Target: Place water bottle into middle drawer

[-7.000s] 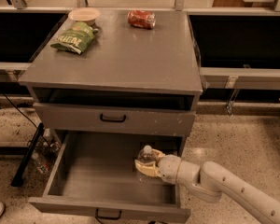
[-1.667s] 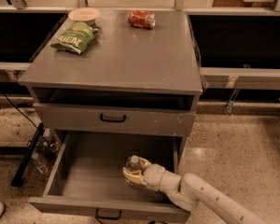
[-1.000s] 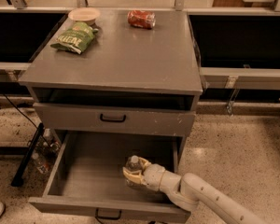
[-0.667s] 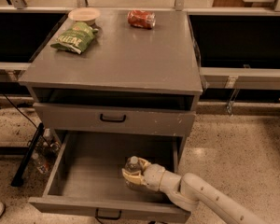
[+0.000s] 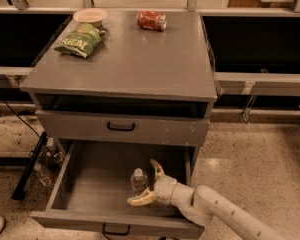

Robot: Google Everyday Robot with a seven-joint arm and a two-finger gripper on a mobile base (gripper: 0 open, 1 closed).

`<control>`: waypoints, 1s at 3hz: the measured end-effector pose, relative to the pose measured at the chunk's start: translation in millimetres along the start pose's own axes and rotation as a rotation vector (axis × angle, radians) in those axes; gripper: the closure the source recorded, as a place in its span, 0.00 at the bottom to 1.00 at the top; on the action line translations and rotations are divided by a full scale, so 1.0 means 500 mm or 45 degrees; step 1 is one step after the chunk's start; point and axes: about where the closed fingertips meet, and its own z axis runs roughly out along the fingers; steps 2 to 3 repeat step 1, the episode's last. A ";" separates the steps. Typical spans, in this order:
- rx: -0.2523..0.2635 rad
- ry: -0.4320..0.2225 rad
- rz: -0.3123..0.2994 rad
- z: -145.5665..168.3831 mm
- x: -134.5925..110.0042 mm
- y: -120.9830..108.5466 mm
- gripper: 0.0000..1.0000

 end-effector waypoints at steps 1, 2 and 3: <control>0.000 0.000 0.000 0.000 0.000 0.000 0.00; 0.000 0.000 0.000 0.000 0.000 0.000 0.00; 0.000 0.000 0.000 0.000 0.000 0.000 0.00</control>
Offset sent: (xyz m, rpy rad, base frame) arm 0.0000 0.0000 0.0000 0.0000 0.0000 0.0000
